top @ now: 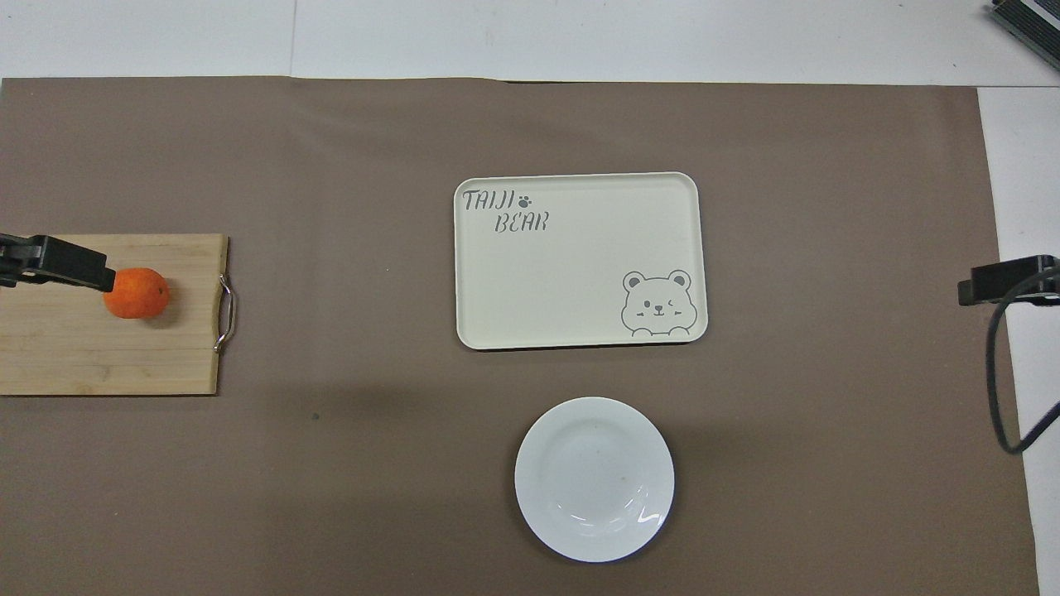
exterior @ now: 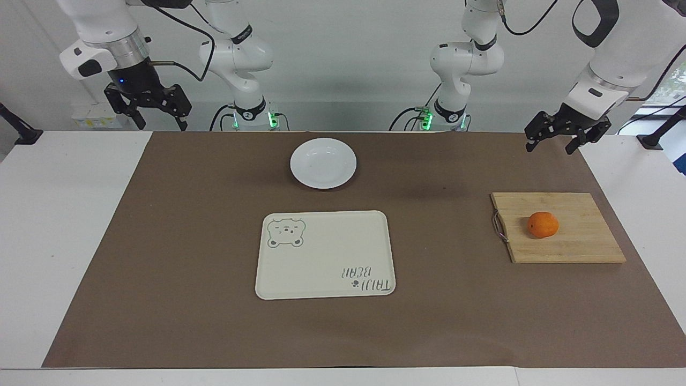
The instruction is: Place orange and plate with both arms
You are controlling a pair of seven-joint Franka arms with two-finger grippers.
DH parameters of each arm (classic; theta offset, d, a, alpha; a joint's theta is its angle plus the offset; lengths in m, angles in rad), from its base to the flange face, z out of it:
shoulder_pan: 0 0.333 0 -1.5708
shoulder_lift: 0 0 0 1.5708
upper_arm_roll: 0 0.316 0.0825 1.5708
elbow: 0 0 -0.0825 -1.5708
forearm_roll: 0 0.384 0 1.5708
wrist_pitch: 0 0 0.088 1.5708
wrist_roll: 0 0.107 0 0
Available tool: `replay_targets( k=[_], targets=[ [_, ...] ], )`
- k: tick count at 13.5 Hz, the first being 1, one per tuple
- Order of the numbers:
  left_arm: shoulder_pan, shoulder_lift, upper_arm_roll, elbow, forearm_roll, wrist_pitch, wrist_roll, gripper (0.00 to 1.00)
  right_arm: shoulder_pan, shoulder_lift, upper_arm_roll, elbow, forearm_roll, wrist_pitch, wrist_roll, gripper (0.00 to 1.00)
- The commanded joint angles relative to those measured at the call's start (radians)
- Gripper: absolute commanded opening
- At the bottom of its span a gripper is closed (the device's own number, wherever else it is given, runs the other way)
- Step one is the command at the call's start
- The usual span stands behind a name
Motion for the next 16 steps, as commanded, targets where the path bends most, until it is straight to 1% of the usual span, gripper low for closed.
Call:
replay_targets(
  k=[1,7,10,14,16],
  targets=[
    [-0.005,-0.016,0.0,-0.005,0.005,-0.021,0.002,1.0,0.0,0.007,0.001,0.019,-0.004,-0.02,-0.009,1.0],
    [0.003,-0.02,0.0,-0.014,0.005,-0.021,0.0,1.0,0.0,0.007,0.001,0.019,-0.004,-0.02,-0.009,1.0],
    [0.011,-0.057,0.002,-0.072,0.005,-0.003,0.006,1.0,0.0,0.007,0.001,0.019,-0.004,-0.02,-0.009,1.0],
    [0.012,-0.059,0.006,-0.094,0.005,0.015,0.011,1.0,0.0,0.007,0.001,0.019,-0.004,-0.02,-0.009,1.0],
    [0.014,-0.057,0.008,-0.135,0.005,0.07,0.013,1.0,0.0,0.007,0.001,0.019,-0.004,-0.02,-0.009,1.0]
  ],
)
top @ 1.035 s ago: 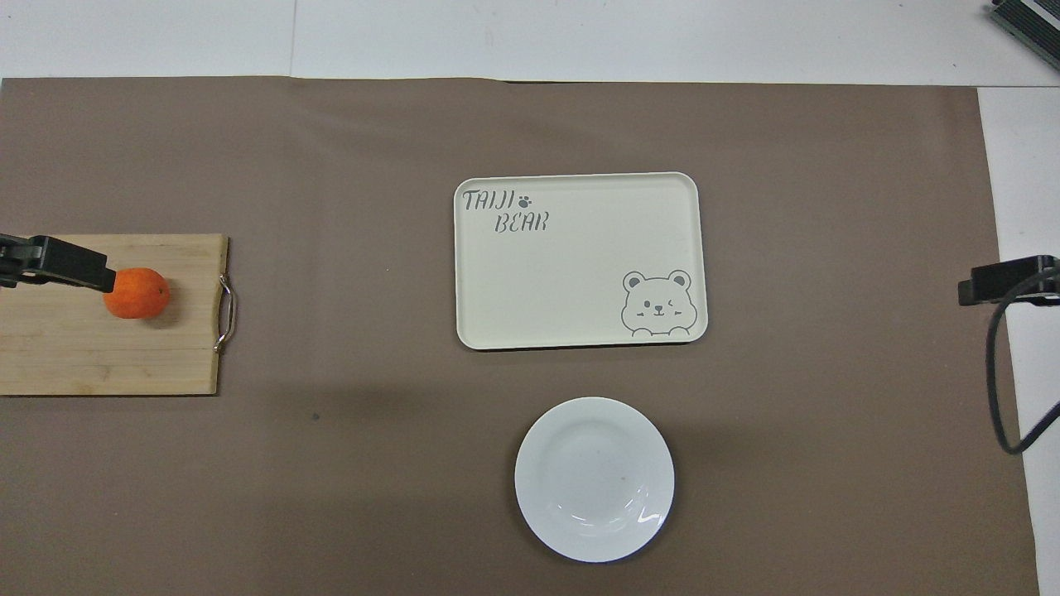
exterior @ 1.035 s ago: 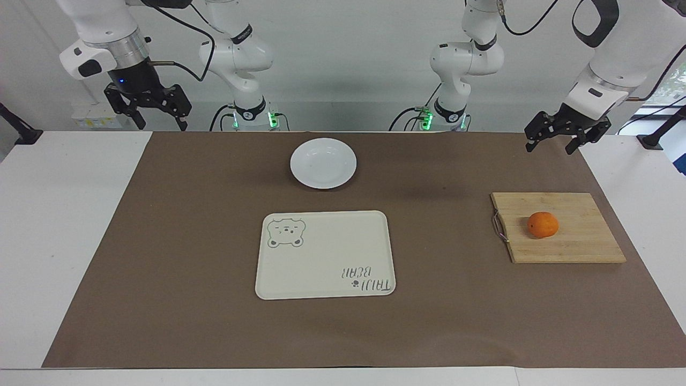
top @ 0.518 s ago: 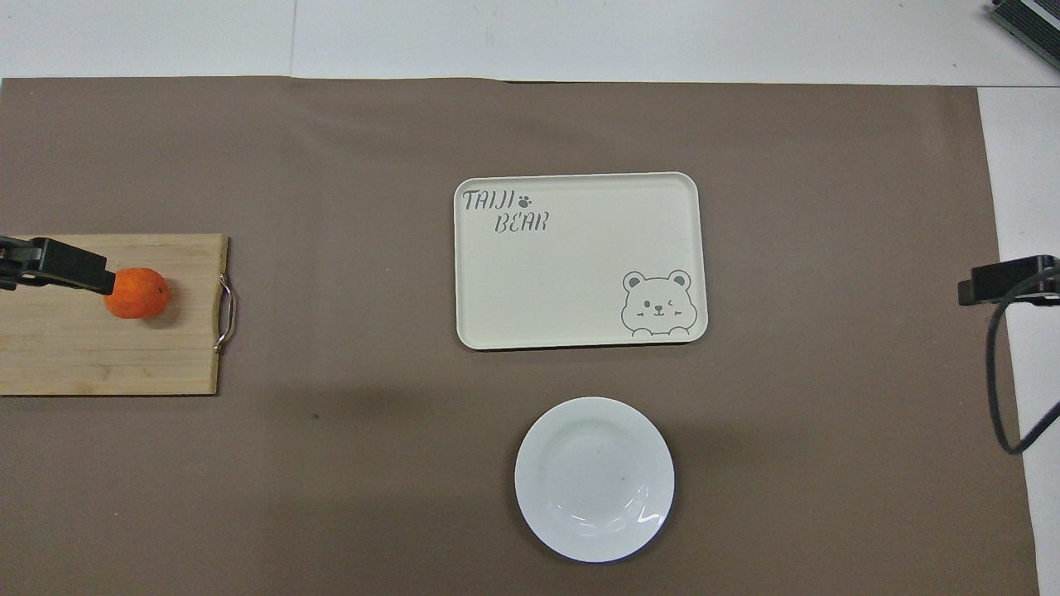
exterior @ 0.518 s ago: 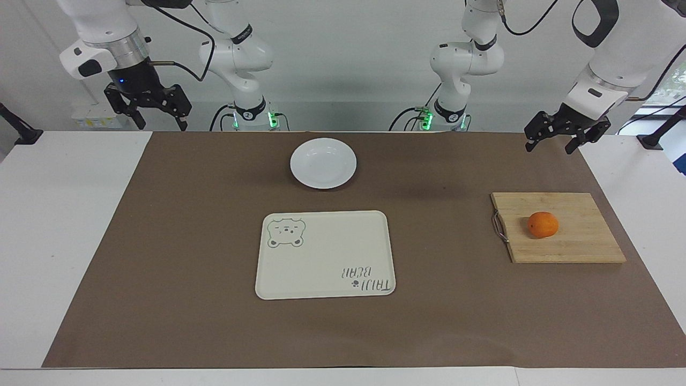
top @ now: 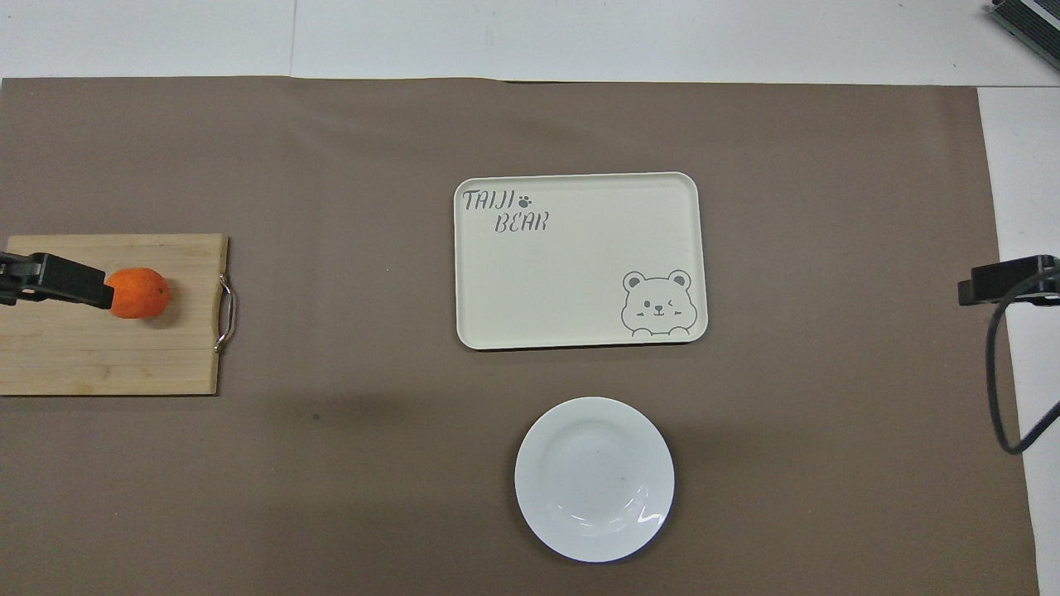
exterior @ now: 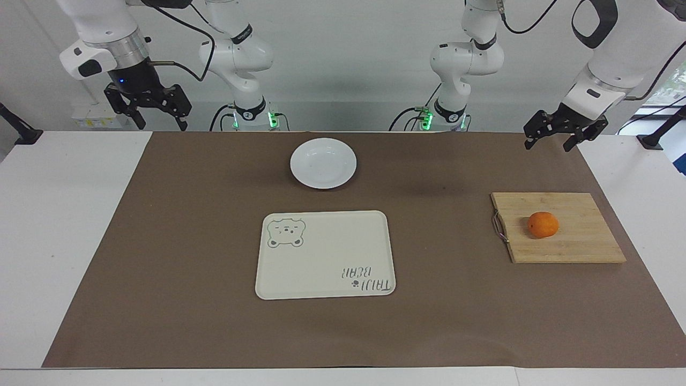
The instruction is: Place orange and plate with both arms
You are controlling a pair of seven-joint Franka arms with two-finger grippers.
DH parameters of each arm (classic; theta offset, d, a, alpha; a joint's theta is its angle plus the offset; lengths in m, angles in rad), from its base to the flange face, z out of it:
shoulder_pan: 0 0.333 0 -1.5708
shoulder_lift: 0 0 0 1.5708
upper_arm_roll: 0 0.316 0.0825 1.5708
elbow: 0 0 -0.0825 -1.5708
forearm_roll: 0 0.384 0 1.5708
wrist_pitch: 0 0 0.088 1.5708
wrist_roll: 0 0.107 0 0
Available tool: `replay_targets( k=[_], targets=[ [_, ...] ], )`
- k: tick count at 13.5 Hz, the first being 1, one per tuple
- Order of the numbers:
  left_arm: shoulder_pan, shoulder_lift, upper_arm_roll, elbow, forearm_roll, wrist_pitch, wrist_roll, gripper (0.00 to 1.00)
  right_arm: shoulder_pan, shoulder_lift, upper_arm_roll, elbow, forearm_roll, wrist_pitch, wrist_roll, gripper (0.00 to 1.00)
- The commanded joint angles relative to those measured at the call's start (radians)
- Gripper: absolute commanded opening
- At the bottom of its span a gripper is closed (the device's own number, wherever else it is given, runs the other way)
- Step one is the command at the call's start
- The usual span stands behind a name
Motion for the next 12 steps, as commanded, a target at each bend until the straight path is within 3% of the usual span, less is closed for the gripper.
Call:
replay_targets(
  k=[1,9,12],
  targets=[
    [0.012,-0.029,-0.002,-0.102,0.005,0.099,0.013,1.0,0.0,0.007,0.001,0.019,-0.004,-0.02,-0.009,1.0],
    [0.096,0.049,-0.002,-0.176,0.005,0.283,0.083,1.0,0.0,0.007,0.001,0.019,-0.004,-0.02,-0.009,1.0],
    [0.128,0.057,-0.003,-0.249,0.003,0.374,0.169,1.0,0.0,0.007,0.001,0.019,-0.004,-0.02,-0.009,1.0]
  ],
)
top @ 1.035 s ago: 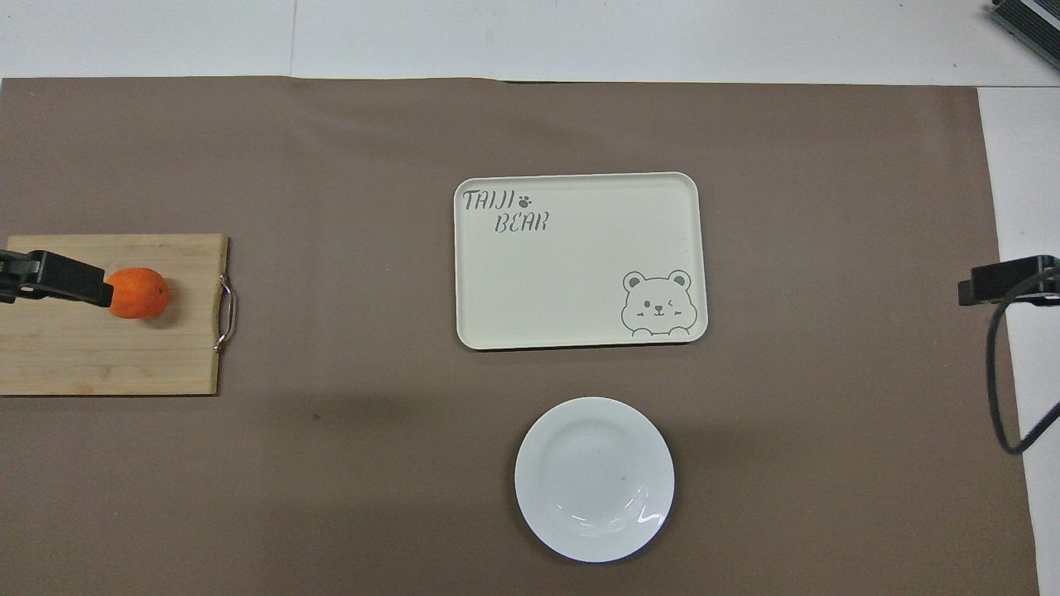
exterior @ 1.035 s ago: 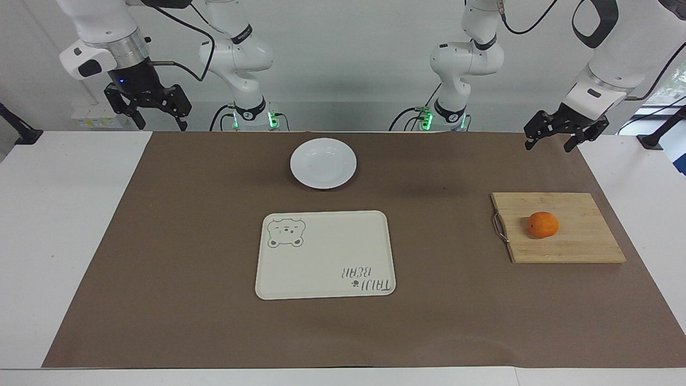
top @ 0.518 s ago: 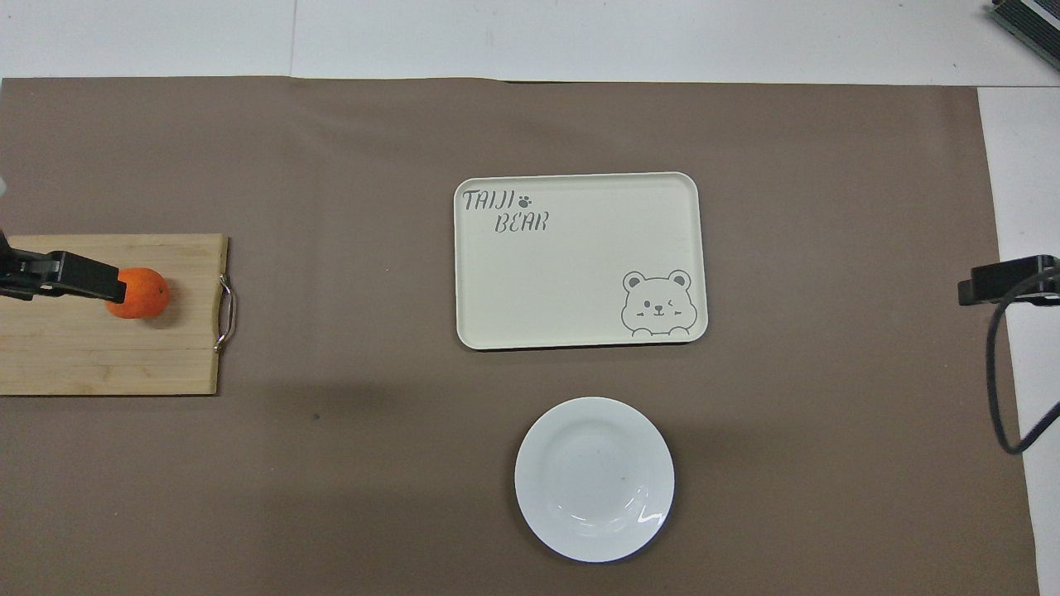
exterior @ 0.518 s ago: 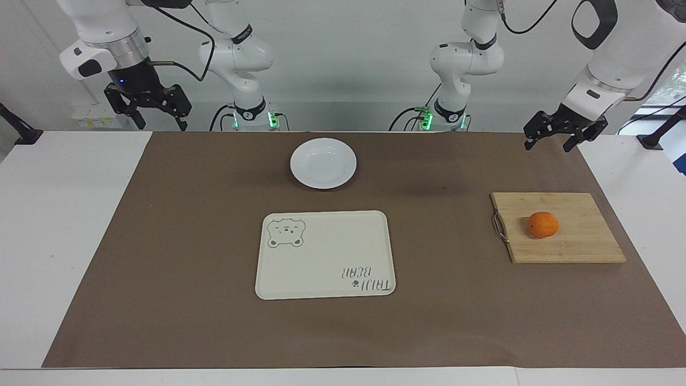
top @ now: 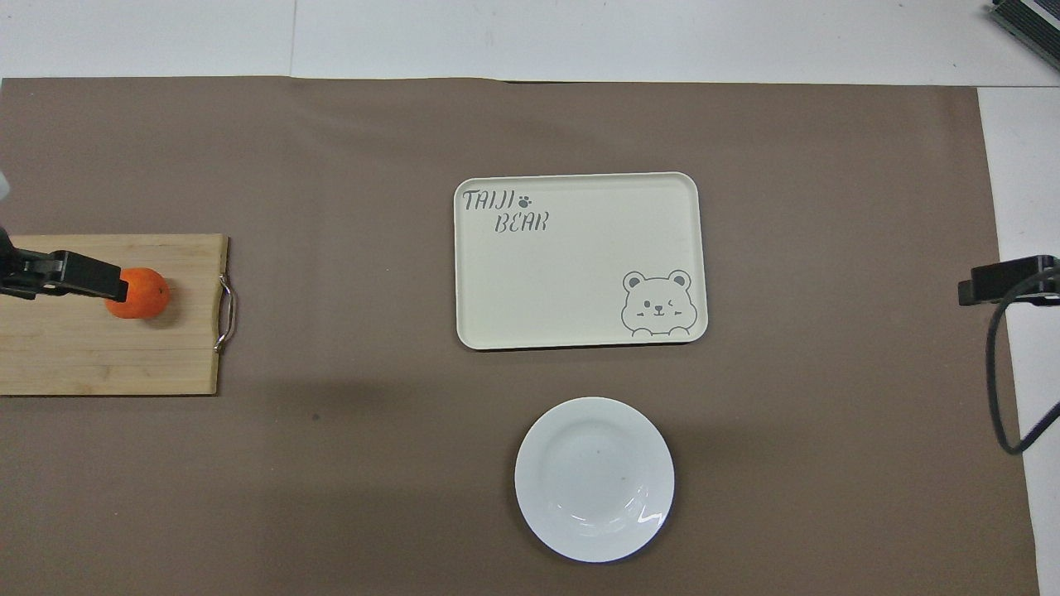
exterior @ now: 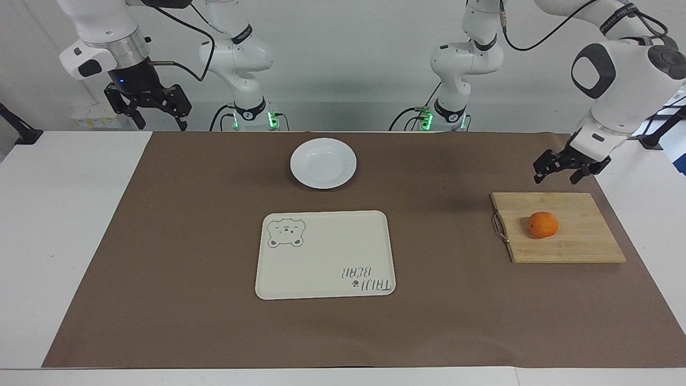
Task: Place orange and plate with both arms
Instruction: 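Lift the orange off the cutting board with the left gripper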
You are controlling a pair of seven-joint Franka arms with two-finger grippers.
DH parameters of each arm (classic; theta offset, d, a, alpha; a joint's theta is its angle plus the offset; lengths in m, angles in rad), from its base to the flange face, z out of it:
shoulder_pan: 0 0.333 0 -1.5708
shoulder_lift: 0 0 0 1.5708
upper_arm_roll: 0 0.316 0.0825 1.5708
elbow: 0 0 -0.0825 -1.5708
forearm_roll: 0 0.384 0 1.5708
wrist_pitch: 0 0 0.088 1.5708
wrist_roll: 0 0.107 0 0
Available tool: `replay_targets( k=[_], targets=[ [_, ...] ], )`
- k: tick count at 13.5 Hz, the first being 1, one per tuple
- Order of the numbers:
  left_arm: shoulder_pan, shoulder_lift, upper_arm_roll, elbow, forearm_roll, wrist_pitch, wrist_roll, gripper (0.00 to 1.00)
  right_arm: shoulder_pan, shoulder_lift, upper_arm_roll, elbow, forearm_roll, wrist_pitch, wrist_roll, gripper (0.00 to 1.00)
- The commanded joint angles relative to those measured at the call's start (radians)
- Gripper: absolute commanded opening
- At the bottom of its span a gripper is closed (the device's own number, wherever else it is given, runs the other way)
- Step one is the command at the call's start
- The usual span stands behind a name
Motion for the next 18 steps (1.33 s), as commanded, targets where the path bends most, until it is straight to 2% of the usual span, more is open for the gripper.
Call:
replay_targets(
  k=[1,9,13,14,15,18],
  targets=[
    [0.034,0.005,-0.007,-0.083,0.003,0.102,0.085,1.0,0.0,0.007,0.001,0.019,-0.004,-0.02,-0.009,1.0],
    [0.074,0.189,-0.007,-0.134,0.003,0.351,0.188,1.0,0.0,0.007,0.001,0.019,-0.004,-0.02,-0.009,1.0],
    [0.093,0.218,-0.007,-0.195,0.001,0.426,0.211,1.0,0.0,0.007,0.001,0.019,-0.004,-0.02,-0.009,1.0],
    [0.078,0.219,-0.007,-0.197,-0.008,0.428,0.174,0.76,0.0,0.007,0.001,0.019,-0.004,-0.02,-0.009,1.0],
    [0.064,0.221,-0.007,-0.192,-0.008,0.423,0.088,0.01,0.0,0.007,0.001,0.019,-0.004,-0.02,-0.009,1.0],
    [0.061,0.221,-0.009,-0.161,-0.009,0.413,0.015,0.0,0.0,0.007,0.001,0.019,-0.004,-0.02,-0.009,1.0]
  ],
)
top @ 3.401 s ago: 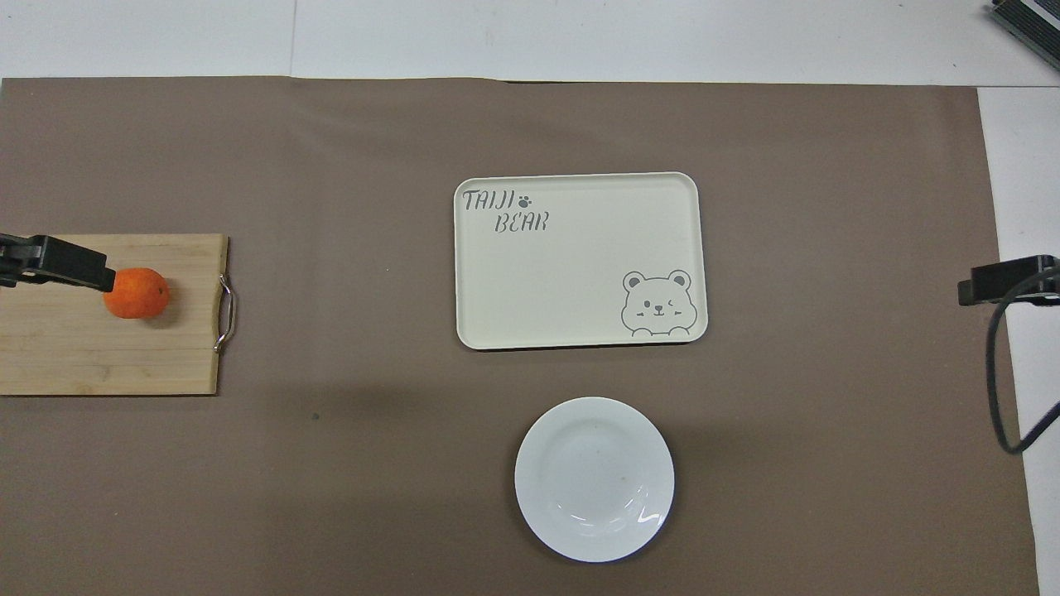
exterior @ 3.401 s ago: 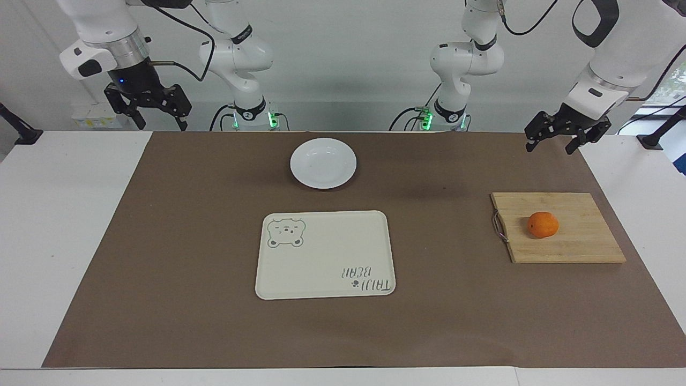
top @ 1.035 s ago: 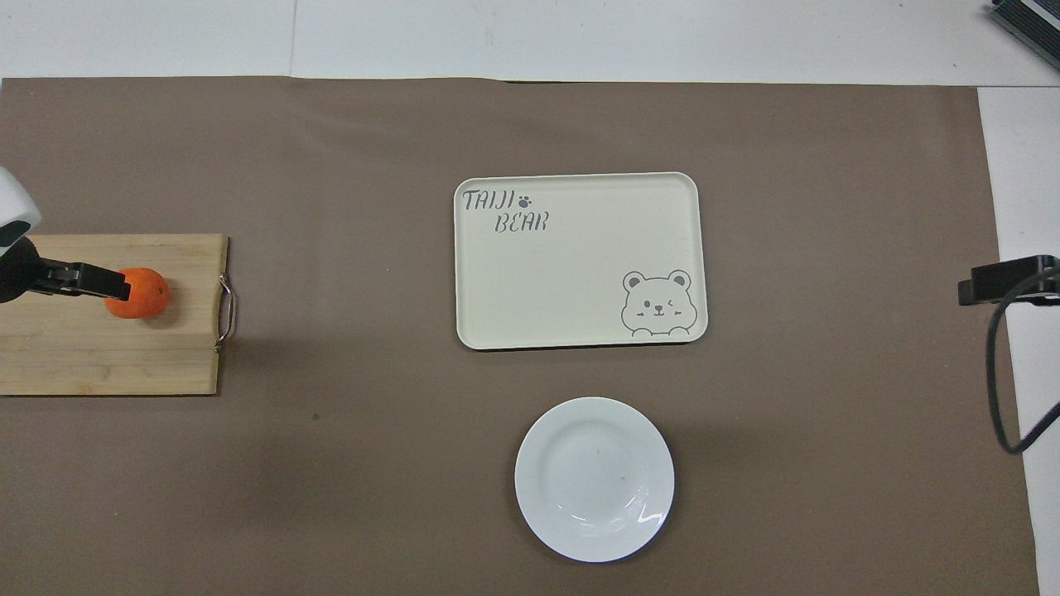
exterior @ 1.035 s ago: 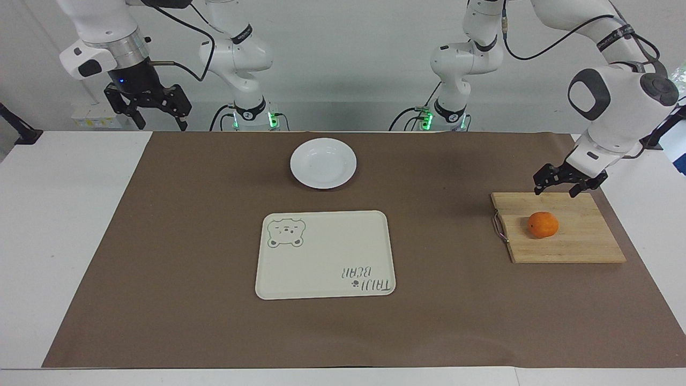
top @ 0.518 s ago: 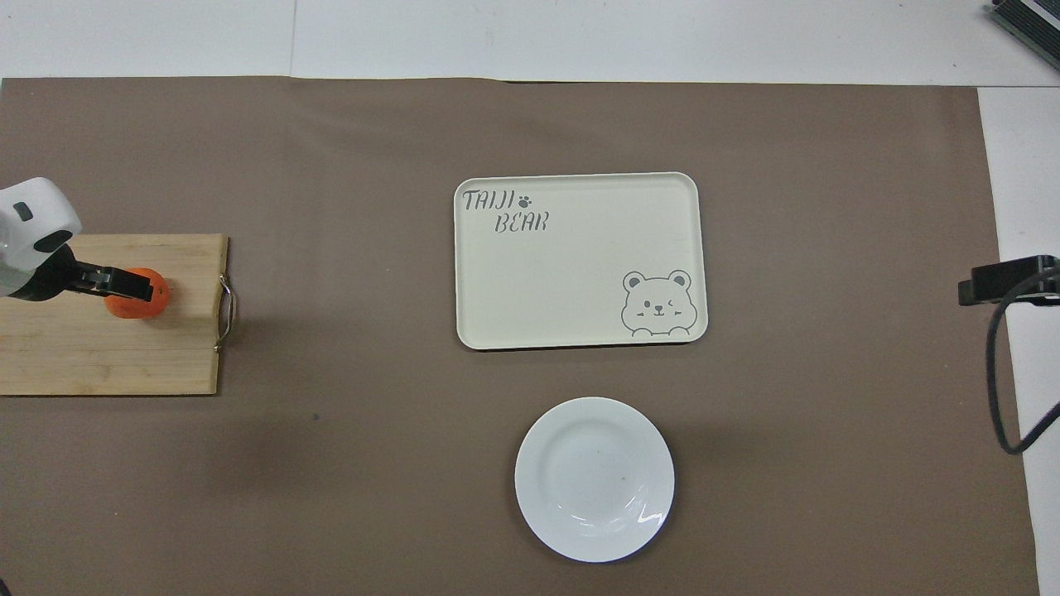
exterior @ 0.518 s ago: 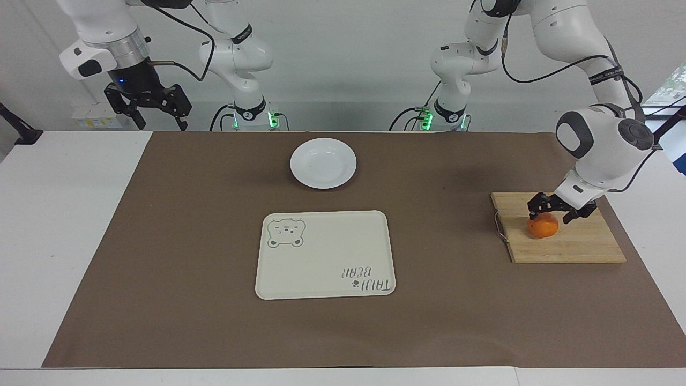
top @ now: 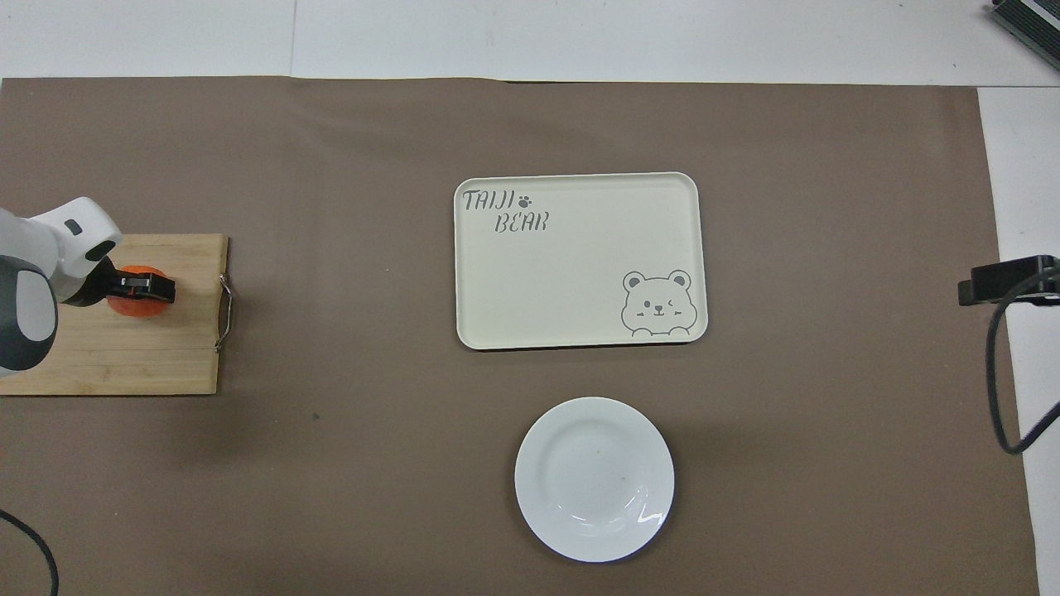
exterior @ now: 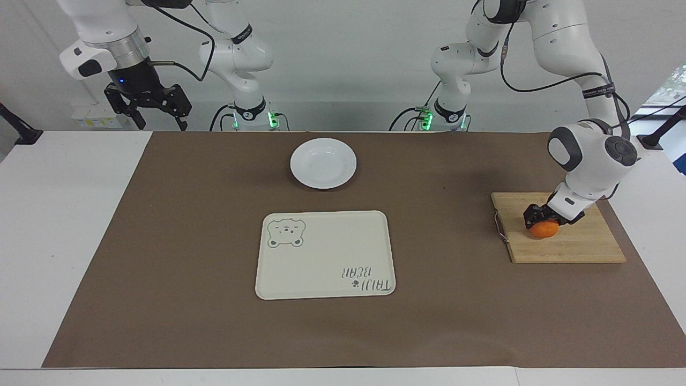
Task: Place orange and plate with both arms
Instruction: 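Lift the orange off the cutting board with the left gripper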
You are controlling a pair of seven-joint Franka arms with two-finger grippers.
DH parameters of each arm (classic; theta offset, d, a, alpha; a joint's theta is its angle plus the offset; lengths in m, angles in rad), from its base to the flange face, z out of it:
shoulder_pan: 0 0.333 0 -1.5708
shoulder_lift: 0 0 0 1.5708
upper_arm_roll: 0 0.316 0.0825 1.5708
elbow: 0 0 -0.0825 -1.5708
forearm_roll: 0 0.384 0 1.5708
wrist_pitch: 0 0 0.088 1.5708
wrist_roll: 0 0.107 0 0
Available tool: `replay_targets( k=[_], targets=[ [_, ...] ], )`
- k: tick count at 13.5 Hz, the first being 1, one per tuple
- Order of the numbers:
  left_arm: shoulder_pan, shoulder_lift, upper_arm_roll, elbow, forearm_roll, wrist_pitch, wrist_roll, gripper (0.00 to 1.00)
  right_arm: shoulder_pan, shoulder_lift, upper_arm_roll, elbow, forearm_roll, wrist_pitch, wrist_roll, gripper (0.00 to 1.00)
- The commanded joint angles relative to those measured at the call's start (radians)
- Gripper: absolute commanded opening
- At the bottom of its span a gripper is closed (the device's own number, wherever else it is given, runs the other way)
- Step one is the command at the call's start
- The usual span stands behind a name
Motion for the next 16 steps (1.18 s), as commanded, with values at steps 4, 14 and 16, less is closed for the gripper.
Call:
replay_targets(
  k=[4,14,16],
  targets=[
    [-0.041,-0.017,-0.002,0.115,-0.007,-0.117,-0.1,0.0,0.0,0.007,0.001,0.019,-0.004,-0.02,-0.009,1.0],
    [-0.206,-0.107,-0.005,0.247,-0.007,-0.383,-0.466,0.0,0.0,0.007,0.001,0.019,-0.004,-0.02,-0.009,1.0],
    [-0.264,-0.118,-0.002,0.245,-0.007,-0.404,-0.525,0.0,0.0,0.007,0.001,0.019,-0.004,-0.02,-0.009,1.0]
  ],
)
